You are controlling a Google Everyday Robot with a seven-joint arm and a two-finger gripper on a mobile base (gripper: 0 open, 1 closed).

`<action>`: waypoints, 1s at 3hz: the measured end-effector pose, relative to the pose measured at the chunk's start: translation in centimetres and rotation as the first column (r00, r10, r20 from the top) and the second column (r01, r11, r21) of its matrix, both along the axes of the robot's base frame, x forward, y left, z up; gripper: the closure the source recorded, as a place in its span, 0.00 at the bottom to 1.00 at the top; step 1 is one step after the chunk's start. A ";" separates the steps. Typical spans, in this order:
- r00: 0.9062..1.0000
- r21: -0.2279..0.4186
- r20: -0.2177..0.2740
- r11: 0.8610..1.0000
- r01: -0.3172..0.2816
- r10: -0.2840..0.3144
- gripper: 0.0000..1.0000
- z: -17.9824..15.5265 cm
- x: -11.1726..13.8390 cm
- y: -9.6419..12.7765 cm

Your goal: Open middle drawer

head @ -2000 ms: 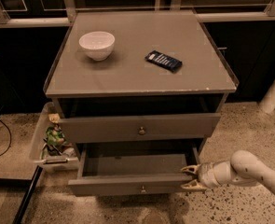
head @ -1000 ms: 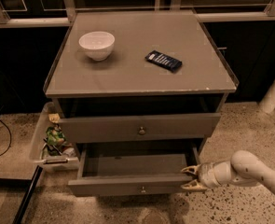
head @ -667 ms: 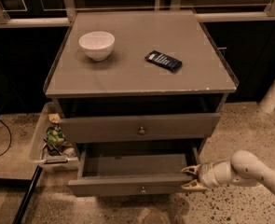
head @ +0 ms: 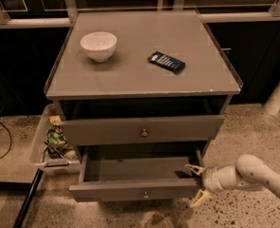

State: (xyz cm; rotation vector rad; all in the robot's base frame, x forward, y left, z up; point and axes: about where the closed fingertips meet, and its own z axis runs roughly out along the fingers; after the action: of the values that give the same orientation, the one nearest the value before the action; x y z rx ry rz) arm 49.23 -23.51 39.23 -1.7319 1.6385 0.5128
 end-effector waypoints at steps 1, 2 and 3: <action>1.000 0.000 0.000 1.000 0.000 0.000 0.18 0.2 0.0 0.0; 1.000 -0.035 0.006 0.999 0.017 -0.017 0.42 1.0 -3.8 -2.6; 0.999 -0.072 0.017 0.997 0.035 -0.034 0.65 1.9 -8.5 -5.4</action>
Offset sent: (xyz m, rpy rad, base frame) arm -0.1185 -0.0865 0.0302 -0.1159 -0.0243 -0.0595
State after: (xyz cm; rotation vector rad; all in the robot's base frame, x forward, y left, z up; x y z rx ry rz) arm 40.70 -28.86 41.15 -1.7522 1.6916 0.4282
